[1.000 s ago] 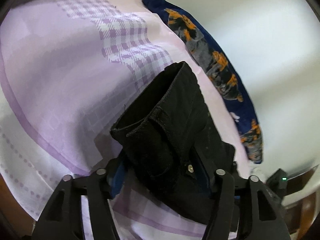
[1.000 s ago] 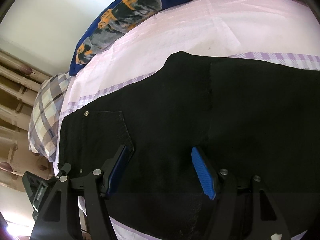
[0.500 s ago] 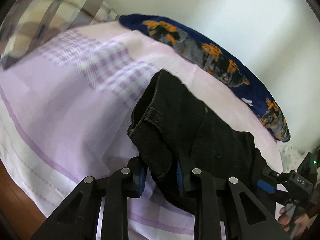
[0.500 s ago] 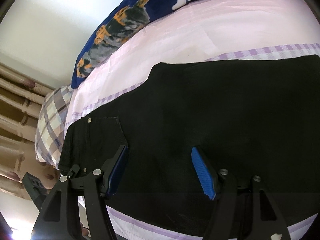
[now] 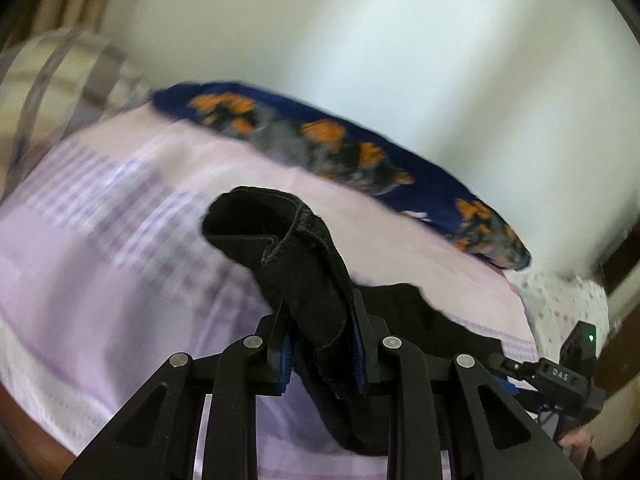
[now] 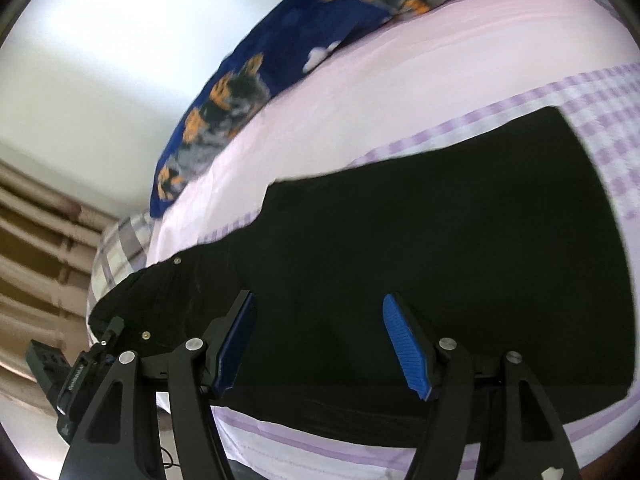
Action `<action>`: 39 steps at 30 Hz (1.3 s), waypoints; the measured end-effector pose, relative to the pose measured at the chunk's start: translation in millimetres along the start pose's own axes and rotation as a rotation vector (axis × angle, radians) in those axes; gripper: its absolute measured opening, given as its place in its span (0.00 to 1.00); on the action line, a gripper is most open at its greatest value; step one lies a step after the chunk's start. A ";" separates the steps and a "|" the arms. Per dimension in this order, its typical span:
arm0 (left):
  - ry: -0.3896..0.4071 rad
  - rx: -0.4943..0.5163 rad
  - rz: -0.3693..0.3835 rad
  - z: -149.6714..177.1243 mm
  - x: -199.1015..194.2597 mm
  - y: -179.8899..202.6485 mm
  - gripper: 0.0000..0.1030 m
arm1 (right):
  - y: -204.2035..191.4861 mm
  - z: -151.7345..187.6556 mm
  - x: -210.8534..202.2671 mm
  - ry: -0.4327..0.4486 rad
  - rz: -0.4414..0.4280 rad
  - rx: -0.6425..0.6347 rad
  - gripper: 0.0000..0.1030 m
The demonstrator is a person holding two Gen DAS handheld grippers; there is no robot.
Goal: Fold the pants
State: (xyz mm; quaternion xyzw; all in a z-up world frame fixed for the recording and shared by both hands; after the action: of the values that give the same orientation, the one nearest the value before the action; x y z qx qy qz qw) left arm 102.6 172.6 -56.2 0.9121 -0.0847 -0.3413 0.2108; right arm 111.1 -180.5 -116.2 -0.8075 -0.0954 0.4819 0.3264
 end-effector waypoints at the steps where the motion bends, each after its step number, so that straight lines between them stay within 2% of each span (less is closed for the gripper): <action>1: 0.001 0.022 0.010 -2.3 0.9 10.2 0.23 | 5.6 -2.6 -7.6 0.017 -0.001 0.013 0.62; 7: -0.021 0.137 0.039 -9.7 20.3 76.0 0.23 | 32.8 -12.9 -40.8 0.085 -0.008 0.050 0.62; 13: -0.062 0.284 0.107 3.8 38.6 138.1 0.23 | 55.0 -16.8 -61.8 0.132 -0.003 0.053 0.62; 20: -0.188 0.405 0.189 38.3 70.0 194.3 0.23 | 82.9 -18.2 -65.7 0.132 -0.025 0.076 0.62; 26: -0.315 0.480 0.230 81.4 100.3 230.4 0.23 | 101.3 -19.4 -72.3 0.138 -0.025 0.060 0.62; 29: -0.375 0.518 0.206 107.5 118.8 241.3 0.23 | 106.0 -20.9 -79.6 0.161 0.003 0.033 0.62; 32: -0.407 0.543 0.169 124.7 133.1 244.1 0.23 | 111.6 -22.4 -86.9 0.174 0.021 0.016 0.62; 36: -0.395 0.601 0.148 131.7 132.3 250.1 0.26 | 115.9 -23.6 -86.2 0.138 -0.003 -0.006 0.62; 38: -0.409 0.595 0.174 130.2 126.2 251.4 0.33 | 116.3 -23.9 -84.3 0.122 -0.016 -0.009 0.62; 39: -0.420 0.584 0.190 129.4 125.6 253.1 0.34 | 116.5 -24.5 -83.0 0.117 -0.022 -0.005 0.62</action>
State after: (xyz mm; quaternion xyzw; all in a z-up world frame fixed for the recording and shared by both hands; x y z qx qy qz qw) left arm 109.3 -134.1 -105.7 0.8320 -0.3041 -0.4614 -0.0498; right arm 70.0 -319.6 -121.0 -0.8341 -0.0864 0.4299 0.3346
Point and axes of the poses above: each gripper's, at about its wrist camera, not at the fingertips, and x roughly the way its jaws point, y to its right, z to its underside, the point moved 2 cm from there along x, roughly the way its jaws point
